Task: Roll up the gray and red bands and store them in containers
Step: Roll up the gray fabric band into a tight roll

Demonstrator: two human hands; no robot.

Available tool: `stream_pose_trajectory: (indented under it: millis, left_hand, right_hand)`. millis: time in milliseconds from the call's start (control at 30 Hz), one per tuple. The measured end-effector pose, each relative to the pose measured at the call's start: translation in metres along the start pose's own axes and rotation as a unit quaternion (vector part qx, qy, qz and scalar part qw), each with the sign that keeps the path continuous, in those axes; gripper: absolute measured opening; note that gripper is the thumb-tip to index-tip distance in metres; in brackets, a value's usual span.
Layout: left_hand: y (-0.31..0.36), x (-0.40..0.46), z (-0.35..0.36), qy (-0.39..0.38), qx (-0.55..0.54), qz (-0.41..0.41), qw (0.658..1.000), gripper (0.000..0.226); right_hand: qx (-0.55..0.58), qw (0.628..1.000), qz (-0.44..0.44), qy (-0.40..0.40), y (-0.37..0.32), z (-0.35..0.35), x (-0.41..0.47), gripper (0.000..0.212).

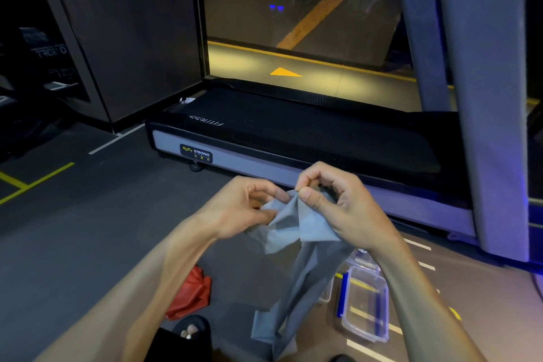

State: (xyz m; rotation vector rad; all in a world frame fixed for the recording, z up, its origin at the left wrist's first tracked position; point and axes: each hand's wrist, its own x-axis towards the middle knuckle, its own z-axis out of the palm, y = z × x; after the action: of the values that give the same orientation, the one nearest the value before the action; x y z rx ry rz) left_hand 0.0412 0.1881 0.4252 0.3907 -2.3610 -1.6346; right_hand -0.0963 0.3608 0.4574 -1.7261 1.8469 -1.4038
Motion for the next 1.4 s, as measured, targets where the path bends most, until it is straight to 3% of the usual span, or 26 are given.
stream_pose_trajectory:
  millis: [100,167,233,433,500,600,700,933,1167,1300,1400]
  left_hand:
    - [0.000,0.000,-0.002,-0.036,0.016,0.011,0.999,0.055]
    - [0.000,-0.002,-0.003,-0.115,0.006,0.022,0.993,0.080]
    - [0.001,-0.005,-0.003,-0.161,-0.006,0.015,0.987,0.089]
    - [-0.009,-0.001,-0.007,-0.041,-0.039,-0.024,0.998,0.024]
    - [-0.015,0.000,-0.011,-0.028,-0.026,-0.028,0.999,0.031]
    - [-0.015,0.001,-0.012,-0.059,-0.012,-0.002,0.998,0.063]
    - [-0.017,0.001,-0.009,-0.096,-0.050,0.018,0.994,0.073]
    - [-0.026,0.007,-0.010,0.002,-0.020,0.024,1.000,0.014]
    - [-0.019,0.004,-0.012,-0.031,-0.058,-0.010,0.998,0.040]
    - [-0.019,0.002,-0.016,-0.042,-0.135,-0.023,0.990,0.031]
    - [-0.022,0.001,-0.018,-0.033,-0.085,0.019,0.996,0.020]
  right_hand:
    - [0.000,1.000,0.004,0.004,0.003,0.000,0.000,0.006]
    - [0.011,1.000,0.007,0.012,0.005,0.000,0.000,0.007]
    - [0.022,1.000,0.011,0.018,0.007,-0.001,0.000,0.008]
    - [0.074,0.996,-0.001,0.054,0.004,-0.006,-0.001,0.004]
    - [0.078,0.996,0.001,0.052,0.003,-0.006,-0.001,0.004]
    - [0.069,0.997,0.002,0.045,0.003,-0.006,-0.001,0.004]
    - [0.080,0.996,0.003,0.050,0.002,-0.006,0.000,0.003]
    - [0.100,0.993,0.000,0.062,0.001,-0.006,0.000,0.001]
    - [0.103,0.992,0.006,0.068,0.002,-0.008,0.000,0.003]
    - [0.123,0.988,0.011,0.092,0.003,-0.012,-0.001,0.004]
    - [0.128,0.986,0.020,0.109,0.006,-0.015,-0.003,0.007]
